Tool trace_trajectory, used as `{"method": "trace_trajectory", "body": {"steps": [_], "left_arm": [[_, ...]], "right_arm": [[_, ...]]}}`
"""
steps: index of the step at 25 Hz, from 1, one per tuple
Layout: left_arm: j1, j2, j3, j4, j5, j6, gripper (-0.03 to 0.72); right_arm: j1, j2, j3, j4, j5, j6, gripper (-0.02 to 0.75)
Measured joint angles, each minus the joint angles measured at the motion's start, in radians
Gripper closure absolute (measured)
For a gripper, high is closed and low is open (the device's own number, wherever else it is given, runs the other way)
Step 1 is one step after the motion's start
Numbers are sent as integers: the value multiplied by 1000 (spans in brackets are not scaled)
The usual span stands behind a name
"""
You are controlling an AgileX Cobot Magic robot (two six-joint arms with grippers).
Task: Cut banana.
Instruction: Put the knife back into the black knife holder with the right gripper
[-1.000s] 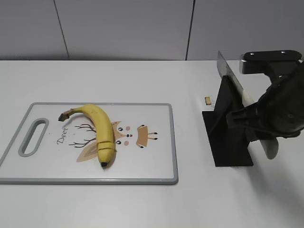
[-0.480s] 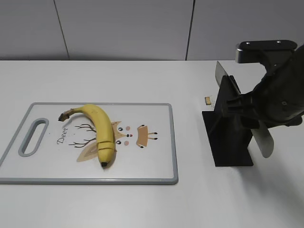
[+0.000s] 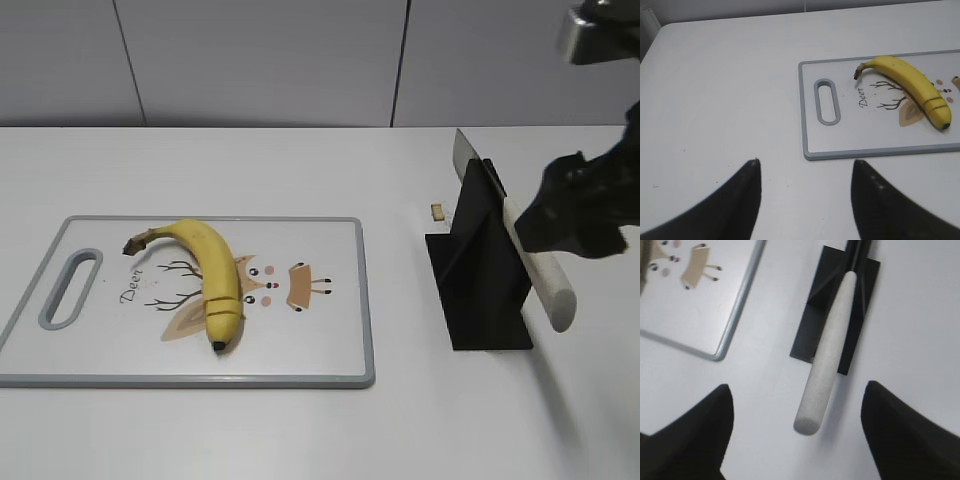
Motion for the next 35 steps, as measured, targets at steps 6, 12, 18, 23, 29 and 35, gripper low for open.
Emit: {"method": "trace_trajectory", "body": {"steps": [6,12,18,23,29,35], "left_arm": [[0,0,0,0,0,0,143],[0,0,0,1,0,0,143],[0,0,0,2,0,0,143],[0,0,0,2,0,0,143],[0,0,0,3,0,-1,143],[0,0,0,3,0,-1,143]], "right_arm": [[1,-292,132,104,86,-251,146],[1,-584,269,102,145,-320,148],[1,-775,375,102,200,-325,153],[1,-860,385,102,217,-326,154],[1,-960,385,102,218,-326,162],[1,-1092,385,102,218,-326,200]]}}
